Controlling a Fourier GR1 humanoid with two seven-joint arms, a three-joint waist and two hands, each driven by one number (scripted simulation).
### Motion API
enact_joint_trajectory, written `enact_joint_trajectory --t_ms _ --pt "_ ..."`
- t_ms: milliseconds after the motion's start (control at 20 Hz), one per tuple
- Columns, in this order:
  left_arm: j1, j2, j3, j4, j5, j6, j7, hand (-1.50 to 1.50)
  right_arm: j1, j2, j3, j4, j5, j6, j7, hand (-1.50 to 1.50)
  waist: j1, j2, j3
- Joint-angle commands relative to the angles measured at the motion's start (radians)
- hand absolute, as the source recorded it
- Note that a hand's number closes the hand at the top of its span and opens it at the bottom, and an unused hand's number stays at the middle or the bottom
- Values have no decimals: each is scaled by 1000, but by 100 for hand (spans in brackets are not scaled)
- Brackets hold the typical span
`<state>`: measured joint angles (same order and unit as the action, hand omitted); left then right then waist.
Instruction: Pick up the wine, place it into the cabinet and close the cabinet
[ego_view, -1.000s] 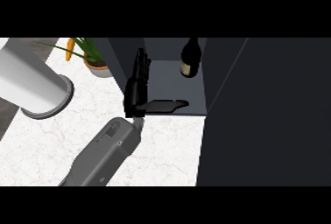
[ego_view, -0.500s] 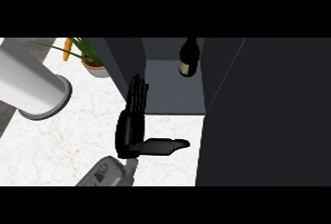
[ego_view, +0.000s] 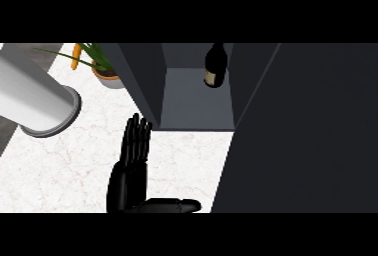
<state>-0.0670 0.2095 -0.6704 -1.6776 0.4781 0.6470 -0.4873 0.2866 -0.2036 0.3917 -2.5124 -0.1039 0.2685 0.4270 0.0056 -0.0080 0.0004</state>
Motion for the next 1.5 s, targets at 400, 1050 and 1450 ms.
enact_joint_trajectory --t_ms 400,1050,1450 --pt "266 235 103 -236 67 -127 -47 -150 -8 -16 303 -197 -9 39 146 150 10 0 -4" --pt "445 373 287 -356 197 -268 -75 -150 -260 198 496 42 82 -140 265 150 37 -2 -7" --pt "509 465 443 -359 310 -434 -92 -150 -596 201 505 217 90 -423 274 150 51 3 -7"
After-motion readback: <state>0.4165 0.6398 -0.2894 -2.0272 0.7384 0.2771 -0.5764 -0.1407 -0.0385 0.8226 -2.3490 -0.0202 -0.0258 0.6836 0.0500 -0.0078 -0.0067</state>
